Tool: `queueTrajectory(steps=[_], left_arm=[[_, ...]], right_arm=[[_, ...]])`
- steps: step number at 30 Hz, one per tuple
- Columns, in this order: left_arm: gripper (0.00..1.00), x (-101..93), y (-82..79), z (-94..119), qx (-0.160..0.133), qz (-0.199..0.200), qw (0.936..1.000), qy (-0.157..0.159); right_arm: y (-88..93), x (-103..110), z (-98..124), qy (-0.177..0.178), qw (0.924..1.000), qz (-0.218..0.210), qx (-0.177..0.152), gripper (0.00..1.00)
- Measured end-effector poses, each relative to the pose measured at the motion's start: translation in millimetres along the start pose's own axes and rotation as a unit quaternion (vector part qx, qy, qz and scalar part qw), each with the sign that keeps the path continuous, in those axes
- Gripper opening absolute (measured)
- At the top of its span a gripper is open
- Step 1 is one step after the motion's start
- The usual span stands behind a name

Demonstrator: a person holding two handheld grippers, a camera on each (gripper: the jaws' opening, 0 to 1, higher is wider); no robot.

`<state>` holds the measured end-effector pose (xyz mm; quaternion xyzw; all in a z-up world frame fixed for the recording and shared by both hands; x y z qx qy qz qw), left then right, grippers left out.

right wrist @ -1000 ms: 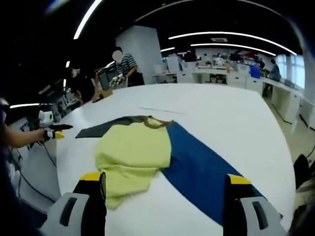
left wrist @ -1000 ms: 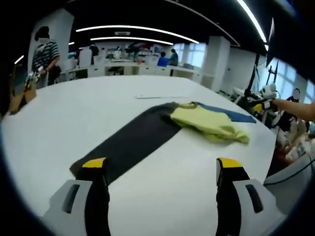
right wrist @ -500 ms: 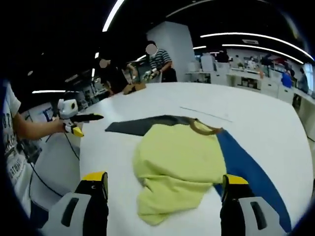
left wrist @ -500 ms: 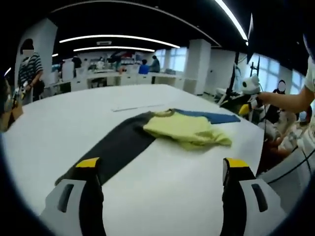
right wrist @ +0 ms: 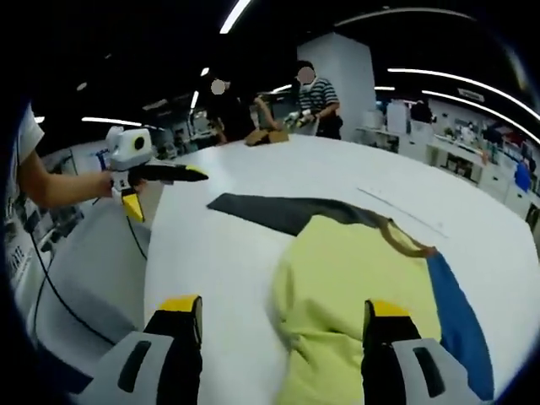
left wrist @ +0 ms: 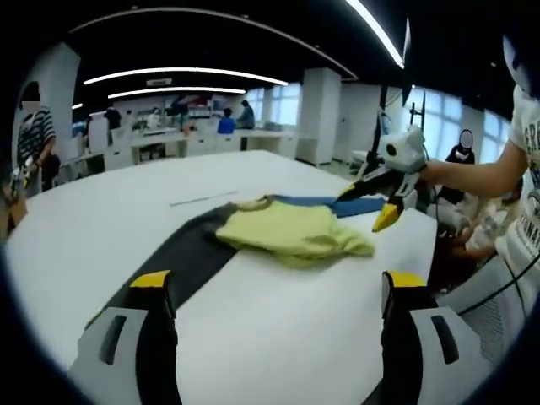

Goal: Fold the garment on the visible template until the final outline fits inside the template.

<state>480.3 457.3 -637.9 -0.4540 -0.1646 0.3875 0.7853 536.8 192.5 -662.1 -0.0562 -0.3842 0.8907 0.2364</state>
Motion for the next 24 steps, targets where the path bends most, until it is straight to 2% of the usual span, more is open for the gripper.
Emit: queueTrajectory(steps=[6, 15, 18, 24], left_arm=[[0.98, -7.0, 1.8, 2.3, -0.003, -0.002, 1.0, 0.004], [0.94, -21.3, 12.7, 3.3, 0.011, -0.012, 0.9998, 0.011], [0.92, -24.5, 16.9, 2.7, 0.013, -0.008, 0.9998, 0.015], [0.93, -33.1, 22.6, 1.5, 0.026, -0.012, 0.9995, 0.01]], right_arm=[[-5.4, 13.0, -19.0, -0.017, 0.9998, 0.01, 0.009, 0.6], [-5.8, 15.2, -47.0, -0.002, 0.9992, 0.022, 0.032, 0.35], [-3.6, 15.3, -58.0, 0.007, 0.998, 0.036, 0.051, 0.34], [0.4, 10.7, -76.4, 0.033, 0.9946, 0.041, 0.089, 0.25]])
Point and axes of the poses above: the point that each gripper's makers call its tool centre point, and the gripper's own axes: z roughly backward along the fingers, x roughly to its left, y roughly out of its underside, the point moved 6 cm from there along z, roughly backward along the fingers, and after that the axes turned 10 degrees about x, right-handed, at the moved point
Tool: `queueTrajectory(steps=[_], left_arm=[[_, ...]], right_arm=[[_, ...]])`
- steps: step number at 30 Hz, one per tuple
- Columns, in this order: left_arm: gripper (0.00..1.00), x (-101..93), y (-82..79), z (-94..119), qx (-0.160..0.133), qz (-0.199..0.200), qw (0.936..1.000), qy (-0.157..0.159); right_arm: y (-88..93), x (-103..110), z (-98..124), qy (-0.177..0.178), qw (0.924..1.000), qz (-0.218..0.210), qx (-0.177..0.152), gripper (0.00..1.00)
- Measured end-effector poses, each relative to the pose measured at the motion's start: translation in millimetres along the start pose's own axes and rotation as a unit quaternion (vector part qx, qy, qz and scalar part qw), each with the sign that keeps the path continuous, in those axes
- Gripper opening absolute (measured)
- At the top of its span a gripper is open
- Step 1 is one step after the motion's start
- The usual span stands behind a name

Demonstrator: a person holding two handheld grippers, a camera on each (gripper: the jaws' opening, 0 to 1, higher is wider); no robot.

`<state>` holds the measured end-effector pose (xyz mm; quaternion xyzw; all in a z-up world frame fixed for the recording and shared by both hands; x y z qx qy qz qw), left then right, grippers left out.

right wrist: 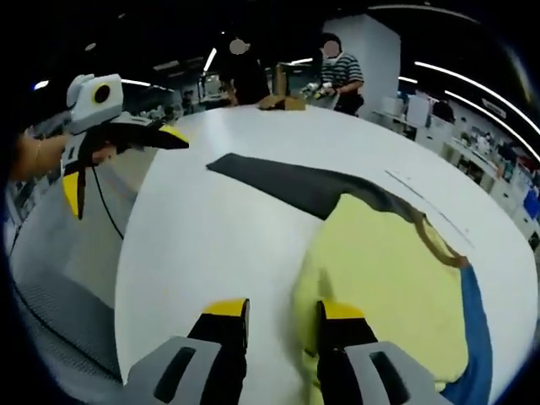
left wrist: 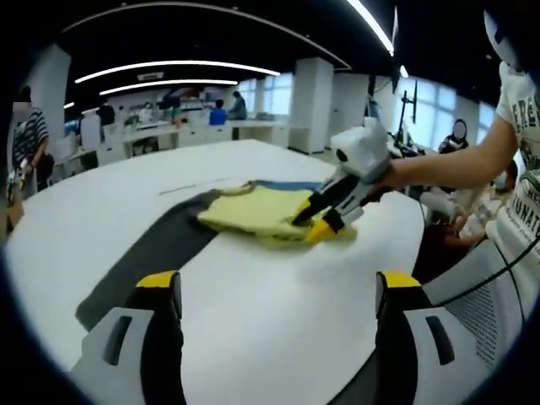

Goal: Fold the garment on the visible template until the final outline fits inside the template.

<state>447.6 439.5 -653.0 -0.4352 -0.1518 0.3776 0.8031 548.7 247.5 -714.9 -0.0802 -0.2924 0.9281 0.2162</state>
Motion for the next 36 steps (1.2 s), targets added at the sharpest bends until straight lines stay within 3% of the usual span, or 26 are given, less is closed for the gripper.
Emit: queueTrajectory(steps=[3, 17, 28, 36], left_arm=[[0.93, -0.9, 0.9, 0.9, 0.003, 0.001, 1.0, -0.002], [0.95, 4.1, 10.9, 8.3, 0.016, 0.008, 0.9997, -0.018], [0.95, 8.6, 17.0, 9.2, 0.021, 0.014, 0.9995, -0.016], [0.94, 7.0, 17.1, 7.1, 0.024, 0.013, 0.9996, -0.011]], right_arm=[[3.3, -5.8, -8.2, 0.036, 0.9986, 0.022, 0.031, 0.21], [8.6, -18.3, -27.6, 0.046, 0.9965, 0.03, 0.063, 0.11], [5.1, -23.2, -15.9, 0.029, 0.998, 0.007, 0.056, 0.01], [-10.1, -30.0, 15.8, 0.006, 0.9997, -0.017, 0.014, 0.01]])
Point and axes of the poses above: the point that each gripper's makers call its tool centre point, and the gripper's own axes: z roughly backward along the fingers, x roughly to its left, y roughly out of its underside, the point moved 6 cm from there along z, roughly backward along the fingers, and after that the axes turned 10 degrees about x, right-handed, at the moved point
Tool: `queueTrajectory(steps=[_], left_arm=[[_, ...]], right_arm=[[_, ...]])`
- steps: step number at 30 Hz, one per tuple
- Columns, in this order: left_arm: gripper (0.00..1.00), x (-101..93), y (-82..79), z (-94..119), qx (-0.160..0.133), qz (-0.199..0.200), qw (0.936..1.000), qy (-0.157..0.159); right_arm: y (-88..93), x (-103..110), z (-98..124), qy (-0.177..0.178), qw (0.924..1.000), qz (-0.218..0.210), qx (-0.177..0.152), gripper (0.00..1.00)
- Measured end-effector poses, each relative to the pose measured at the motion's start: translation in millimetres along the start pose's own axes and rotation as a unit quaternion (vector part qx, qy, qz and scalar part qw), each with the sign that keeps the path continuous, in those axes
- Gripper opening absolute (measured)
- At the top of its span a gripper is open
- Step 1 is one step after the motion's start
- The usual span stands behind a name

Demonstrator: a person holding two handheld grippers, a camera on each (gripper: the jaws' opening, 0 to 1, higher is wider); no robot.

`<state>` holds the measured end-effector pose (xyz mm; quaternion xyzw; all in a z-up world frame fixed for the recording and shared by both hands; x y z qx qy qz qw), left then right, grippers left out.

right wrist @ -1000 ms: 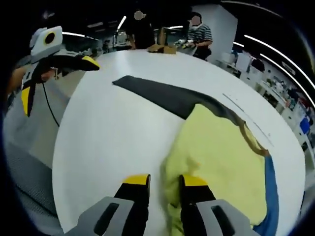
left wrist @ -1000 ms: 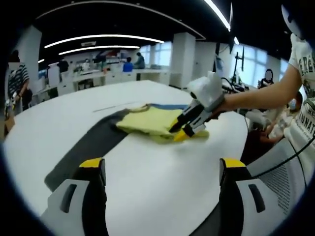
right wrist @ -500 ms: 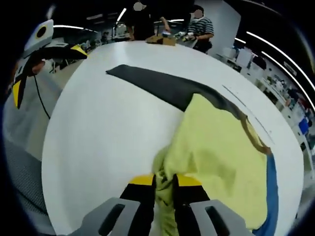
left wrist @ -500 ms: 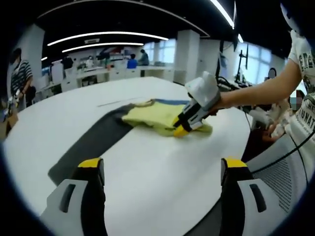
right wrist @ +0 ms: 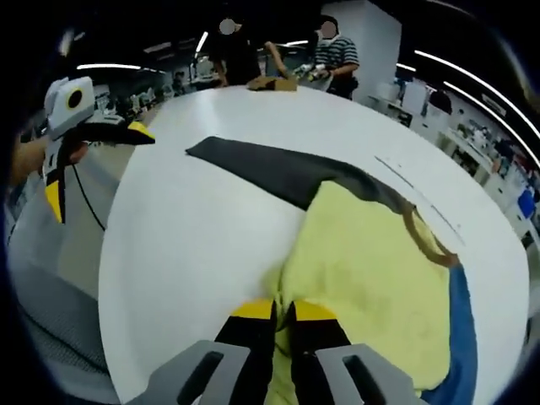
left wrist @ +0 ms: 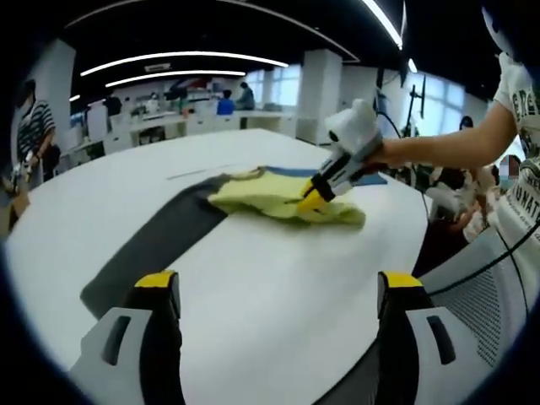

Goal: Fold the garment on the visible template until the final outline fits inside the template.

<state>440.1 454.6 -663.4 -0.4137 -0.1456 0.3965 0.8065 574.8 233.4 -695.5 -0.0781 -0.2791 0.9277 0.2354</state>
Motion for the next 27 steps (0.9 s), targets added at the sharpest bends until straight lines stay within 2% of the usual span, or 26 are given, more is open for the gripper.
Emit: queueTrajectory(steps=[5, 11, 19, 27], left_arm=[[0.92, -1.6, -1.0, -3.1, 0.001, -0.002, 1.0, 0.006], [0.91, -3.0, -2.1, -5.9, 0.002, -0.006, 0.9999, 0.014], [0.9, 0.2, -1.3, -5.3, 0.003, -0.004, 0.9999, 0.013], [0.89, 0.7, 0.0, -6.6, 0.005, -0.001, 0.9999, 0.016]], right_arm=[[-8.8, -10.5, 18.1, -0.001, 0.9999, -0.01, -0.014, 0.01], [-13.5, -27.3, 28.2, 0.003, 0.9998, -0.011, -0.018, 0.01], [-16.9, -52.5, 33.4, 0.019, 0.9995, -0.019, -0.018, 0.01], [-10.9, -75.5, 24.7, 0.04, 0.9984, -0.038, -0.006, 0.01]])
Point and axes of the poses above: the point that each gripper's makers call its tool centre point, and the gripper's own axes: z roughly backward along the fingers, x roughly to its left, y roughly out of its underside, the point moved 6 cm from there along z, roughly backward along the fingers, and after that the axes turned 10 degrees about x, right-handed, at the moved point
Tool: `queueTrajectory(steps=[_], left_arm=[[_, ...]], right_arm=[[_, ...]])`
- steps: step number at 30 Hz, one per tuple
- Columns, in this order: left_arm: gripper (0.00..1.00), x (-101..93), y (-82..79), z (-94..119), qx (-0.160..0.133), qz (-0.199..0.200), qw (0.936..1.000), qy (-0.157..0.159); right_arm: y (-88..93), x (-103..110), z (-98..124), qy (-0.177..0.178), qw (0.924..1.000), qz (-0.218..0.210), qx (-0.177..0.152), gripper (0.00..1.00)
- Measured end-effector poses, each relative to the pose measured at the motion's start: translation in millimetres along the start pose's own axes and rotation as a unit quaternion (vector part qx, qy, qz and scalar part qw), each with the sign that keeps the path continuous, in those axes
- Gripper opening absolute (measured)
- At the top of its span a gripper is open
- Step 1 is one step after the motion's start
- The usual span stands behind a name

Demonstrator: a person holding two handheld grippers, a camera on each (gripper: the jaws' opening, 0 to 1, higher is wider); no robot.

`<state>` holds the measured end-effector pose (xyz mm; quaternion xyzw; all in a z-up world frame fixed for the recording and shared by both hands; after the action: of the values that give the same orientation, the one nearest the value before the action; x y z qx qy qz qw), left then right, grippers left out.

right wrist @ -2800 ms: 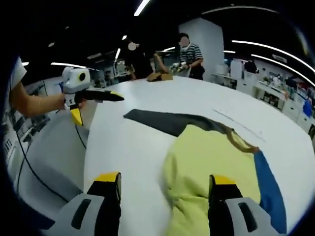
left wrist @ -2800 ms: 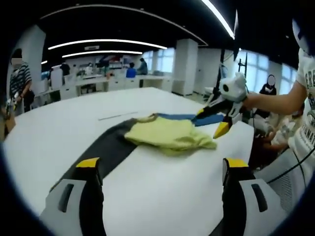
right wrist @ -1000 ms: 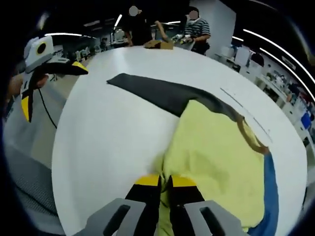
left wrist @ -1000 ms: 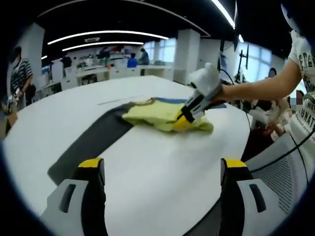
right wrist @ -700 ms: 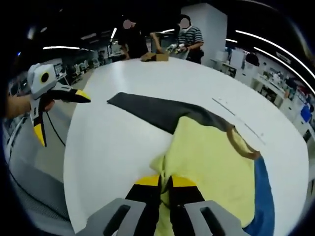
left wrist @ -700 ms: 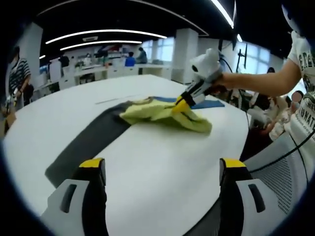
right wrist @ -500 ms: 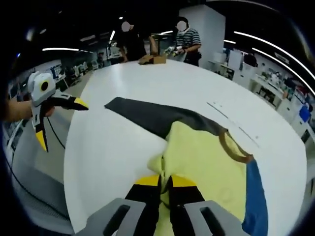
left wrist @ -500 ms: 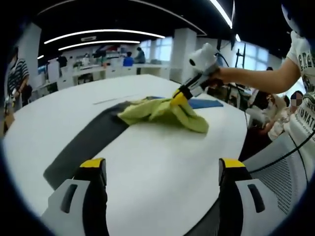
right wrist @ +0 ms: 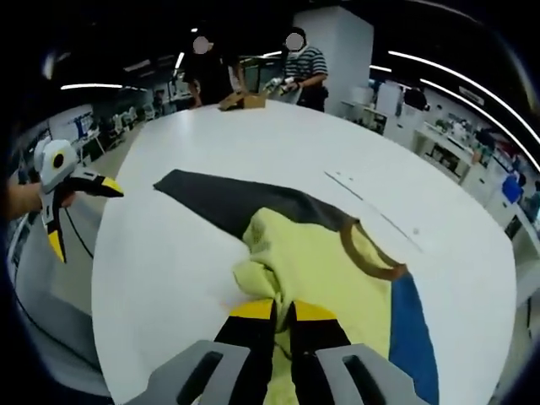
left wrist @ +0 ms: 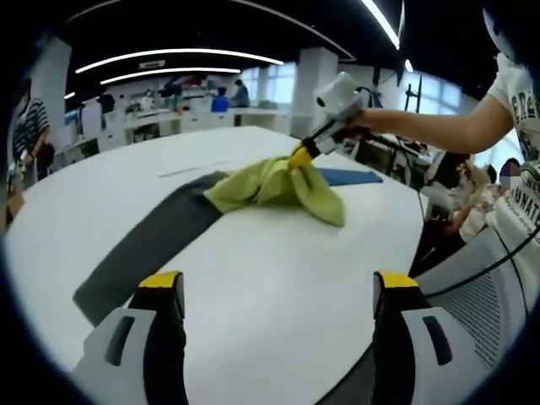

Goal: Fold the garment on the visible template until the final outline fits inside the template.

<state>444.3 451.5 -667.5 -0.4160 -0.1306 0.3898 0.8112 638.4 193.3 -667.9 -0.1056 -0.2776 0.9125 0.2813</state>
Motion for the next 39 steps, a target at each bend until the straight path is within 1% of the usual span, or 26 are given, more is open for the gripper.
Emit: queueTrajectory(steps=[3, 9, 14, 19, 22, 24, 26, 30, 33, 35, 37, 39], left_arm=[[0.88, -0.3, 0.0, -0.2, 0.003, 0.0, 1.0, 0.001], [0.86, -0.1, 0.4, -0.1, 0.005, 0.004, 1.0, 0.003], [0.85, 1.2, 1.3, 0.3, 0.007, 0.007, 0.9999, 0.002], [0.84, 1.0, 2.2, -0.6, 0.01, 0.009, 0.9999, 0.004], [0.83, 1.5, 3.0, -1.8, 0.012, 0.011, 0.9999, 0.005], [0.83, 1.8, 2.9, -2.6, 0.013, 0.012, 0.9998, 0.005], [0.82, 1.9, 2.7, -3.2, 0.013, 0.012, 0.9998, 0.007], [0.8, 2.2, 1.8, -4.8, 0.014, 0.012, 0.9998, 0.011], [0.8, 3.0, -0.3, -6.6, 0.015, 0.01, 0.9998, 0.013], [0.79, 3.8, -2.7, -7.4, 0.014, 0.007, 0.9998, 0.014], [0.78, 5.1, -4.9, -8.3, 0.013, 0.005, 0.9998, 0.014], [0.77, 6.8, -7.6, -9.0, 0.011, 0.005, 0.9998, 0.014]], right_arm=[[4.9, -6.7, -8.1, 0.008, 0.9999, -0.001, 0.013, 0.01], [15.4, -15.9, -24.4, 0.012, 0.9992, -0.017, 0.034, 0.01], [20.2, -22.4, -34.0, 0.016, 0.9988, -0.024, 0.039, 0.01], [27.3, -26.2, -42.6, 0.017, 0.9983, -0.027, 0.048, 0.01], [35.6, -25.1, -48.6, 0.02, 0.9976, -0.021, 0.062, 0.0], [39.0, -24.9, -50.8, 0.02, 0.9974, -0.022, 0.065, 0.01], [40.0, -25.0, -51.4, 0.018, 0.9976, -0.035, 0.057, 0.01], [41.5, -29.9, -50.7, 0.011, 0.9946, -0.094, 0.044, 0.03], [41.8, -34.0, -44.1, 0.011, 0.9932, -0.113, 0.028, 0.1], [41.4, -35.8, -37.0, 0.018, 0.9918, -0.126, 0.011, 0.17], [41.0, -34.3, -28.6, 0.014, 0.9896, -0.143, -0.009, 0.23], [42.3, -31.8, -20.7, 0.01, 0.9871, -0.159, -0.019, 0.26]])
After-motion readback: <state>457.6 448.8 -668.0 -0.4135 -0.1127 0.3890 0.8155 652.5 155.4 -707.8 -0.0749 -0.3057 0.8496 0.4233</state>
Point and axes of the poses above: the point that each gripper's makers call its tool centre point, and the gripper's own axes: z roughly backward along the fingers, x roughly to its left, y roughly out of its underside, the point moved 6 cm from there along z, roughly backward along the fingers, and after that the axes turned 10 degrees about x, right-handed, at the moved point
